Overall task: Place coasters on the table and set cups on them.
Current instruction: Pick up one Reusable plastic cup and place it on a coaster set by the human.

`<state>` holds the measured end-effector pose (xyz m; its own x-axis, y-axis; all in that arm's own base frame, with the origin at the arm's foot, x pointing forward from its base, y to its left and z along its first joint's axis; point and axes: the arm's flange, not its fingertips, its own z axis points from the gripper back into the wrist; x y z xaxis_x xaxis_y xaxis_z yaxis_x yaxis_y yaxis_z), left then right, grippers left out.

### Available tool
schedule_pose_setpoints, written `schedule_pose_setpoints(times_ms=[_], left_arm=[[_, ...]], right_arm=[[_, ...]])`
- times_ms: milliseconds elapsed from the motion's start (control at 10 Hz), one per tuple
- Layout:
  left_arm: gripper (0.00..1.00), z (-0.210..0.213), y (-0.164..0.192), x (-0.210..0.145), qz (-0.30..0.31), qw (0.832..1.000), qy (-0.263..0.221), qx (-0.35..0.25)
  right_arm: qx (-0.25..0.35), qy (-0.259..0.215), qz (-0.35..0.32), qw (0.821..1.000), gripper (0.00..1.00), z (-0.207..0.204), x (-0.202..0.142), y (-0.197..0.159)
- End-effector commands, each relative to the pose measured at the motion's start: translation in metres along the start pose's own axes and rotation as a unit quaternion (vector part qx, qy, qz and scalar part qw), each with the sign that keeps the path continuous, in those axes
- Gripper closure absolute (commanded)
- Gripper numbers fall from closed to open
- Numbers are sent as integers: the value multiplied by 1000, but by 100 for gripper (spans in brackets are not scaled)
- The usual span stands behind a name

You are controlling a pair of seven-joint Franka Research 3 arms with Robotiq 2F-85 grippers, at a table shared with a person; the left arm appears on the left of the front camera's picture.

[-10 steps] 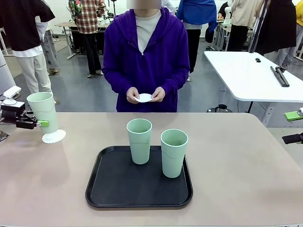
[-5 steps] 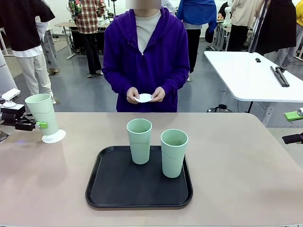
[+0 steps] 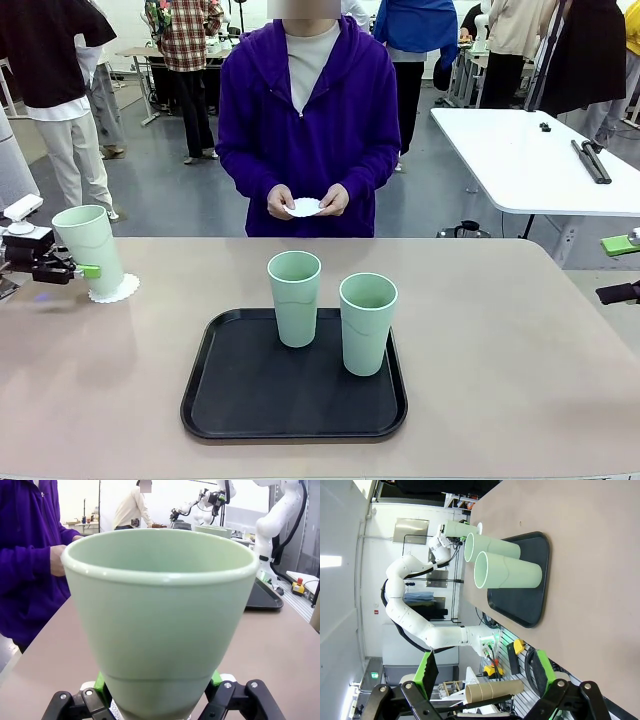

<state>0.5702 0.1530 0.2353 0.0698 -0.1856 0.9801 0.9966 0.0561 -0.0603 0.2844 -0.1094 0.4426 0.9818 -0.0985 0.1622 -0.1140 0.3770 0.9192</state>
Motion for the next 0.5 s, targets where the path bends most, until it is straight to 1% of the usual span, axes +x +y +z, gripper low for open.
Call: schedule_pose_setpoints(times_ms=[0, 400], left_arm=[[16, -1, 4, -2, -18, 1000, 15, -7], [16, -2, 8, -4, -18, 1000, 20, -7]], right_arm=[[3, 0, 0, 1000, 0, 0, 0, 0], [3, 0, 0, 1000, 0, 0, 0, 0]])
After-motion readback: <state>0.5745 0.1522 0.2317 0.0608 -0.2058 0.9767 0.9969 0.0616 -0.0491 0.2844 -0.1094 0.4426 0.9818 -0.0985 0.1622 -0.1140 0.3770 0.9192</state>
